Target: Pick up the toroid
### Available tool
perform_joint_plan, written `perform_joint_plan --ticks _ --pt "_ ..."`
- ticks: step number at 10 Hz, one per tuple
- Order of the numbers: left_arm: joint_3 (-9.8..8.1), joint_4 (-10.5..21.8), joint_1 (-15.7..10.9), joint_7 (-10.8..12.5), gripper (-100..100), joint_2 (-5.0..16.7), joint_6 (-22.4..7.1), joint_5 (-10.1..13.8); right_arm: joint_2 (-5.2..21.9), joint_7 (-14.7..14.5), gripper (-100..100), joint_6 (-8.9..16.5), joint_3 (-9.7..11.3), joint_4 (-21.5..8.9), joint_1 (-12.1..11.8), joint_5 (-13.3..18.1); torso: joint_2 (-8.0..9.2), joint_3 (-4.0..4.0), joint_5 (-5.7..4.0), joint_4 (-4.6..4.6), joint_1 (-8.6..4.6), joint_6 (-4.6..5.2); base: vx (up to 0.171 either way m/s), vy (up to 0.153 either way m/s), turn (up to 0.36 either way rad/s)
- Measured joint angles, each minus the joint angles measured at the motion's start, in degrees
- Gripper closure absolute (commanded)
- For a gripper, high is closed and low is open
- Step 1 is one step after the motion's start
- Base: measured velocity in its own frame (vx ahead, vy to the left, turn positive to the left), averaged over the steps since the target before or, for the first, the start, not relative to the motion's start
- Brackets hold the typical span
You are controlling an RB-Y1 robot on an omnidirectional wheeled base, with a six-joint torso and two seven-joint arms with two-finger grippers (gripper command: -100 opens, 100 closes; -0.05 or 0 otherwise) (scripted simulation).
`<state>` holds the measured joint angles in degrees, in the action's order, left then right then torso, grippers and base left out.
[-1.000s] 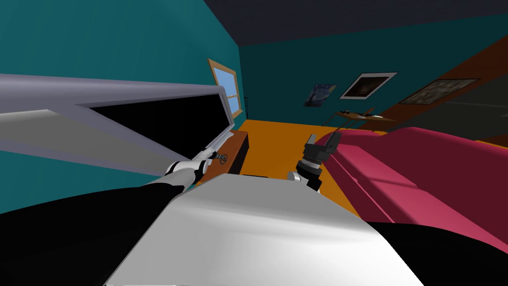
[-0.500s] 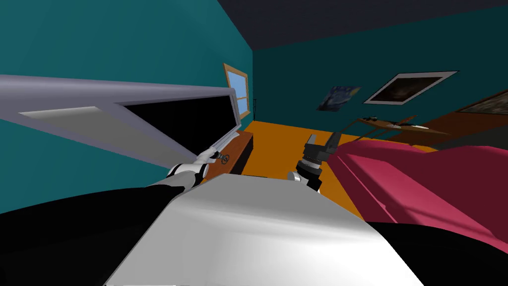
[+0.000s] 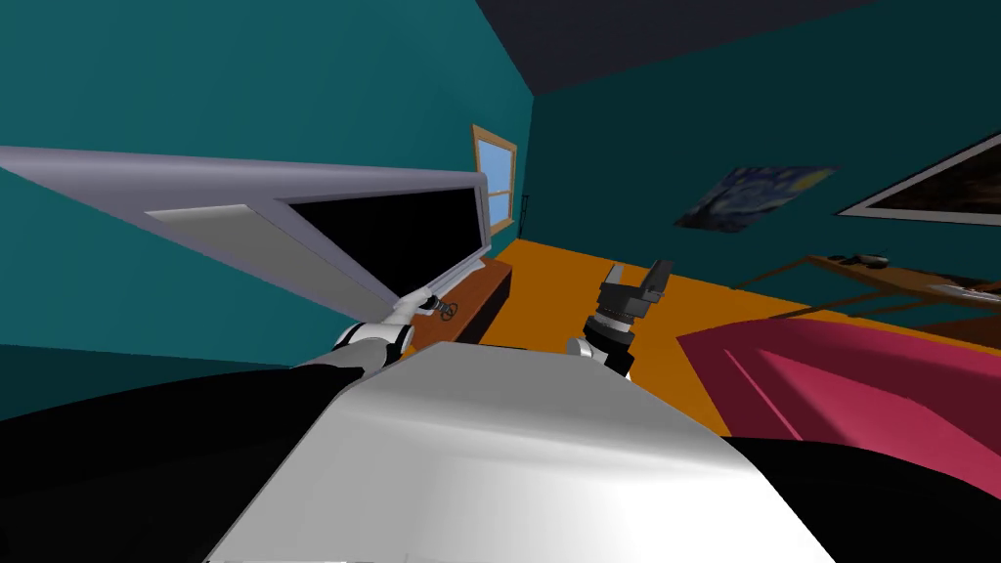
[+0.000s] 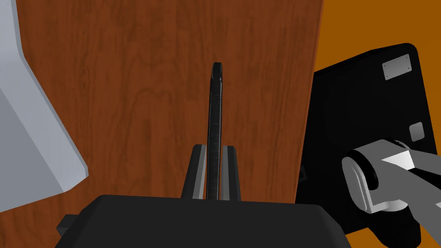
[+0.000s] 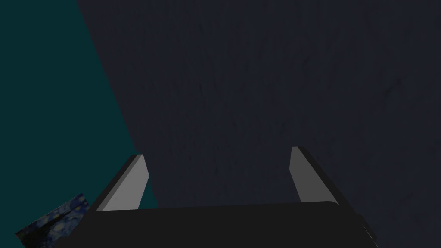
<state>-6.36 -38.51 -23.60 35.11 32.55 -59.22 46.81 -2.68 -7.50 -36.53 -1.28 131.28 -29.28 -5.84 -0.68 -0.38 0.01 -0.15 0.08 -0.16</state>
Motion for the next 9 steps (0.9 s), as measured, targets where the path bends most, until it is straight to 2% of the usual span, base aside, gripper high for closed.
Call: perform_joint_plan --ticks 2,4,6,8,9 --pt "1.47 -5.8 2.4 0.4 100 -0.5 -2.8 0.0 0.0 0.0 0 0.0 0.0 0.0 0.0 0.0 -0.01 0.00 -0.02 0.00 0.03 -0.03 0.135 -0.061 0.360" --pt "2.86 -10.7 3.6 0.0 100 -1.2 -4.3 -0.1 0.0 0.0 0 0.0 0.0 0.0 0.0 0.0 0.08 0.05 0.01 0.02 0.05 0.02 0.133 -0.082 0.427" --pt "4.52 -13.3 3.9 -1.8 100 -1.7 -6.1 0.4 0.0 0.0 0 0.0 0.0 0.0 0.0 0.0 0.00 0.00 0.00 0.01 -0.05 0.10 0.129 -0.104 0.404" --pt "6.00 -16.4 4.5 -2.1 100 -2.3 -8.0 0.3 0.0 0.0 0 0.0 0.0 0.0 0.0 0.0 0.12 0.07 0.02 0.04 0.01 0.17 0.048 -0.062 0.096" --pt "6.05 -16.5 4.4 -2.2 0 -2.3 -8.1 0.3 0.0 0.0 0 0.0 0.0 0.0 0.0 0.0 0.27 0.15 0.04 0.07 0.21 0.14 0.006 -0.009 -0.003"
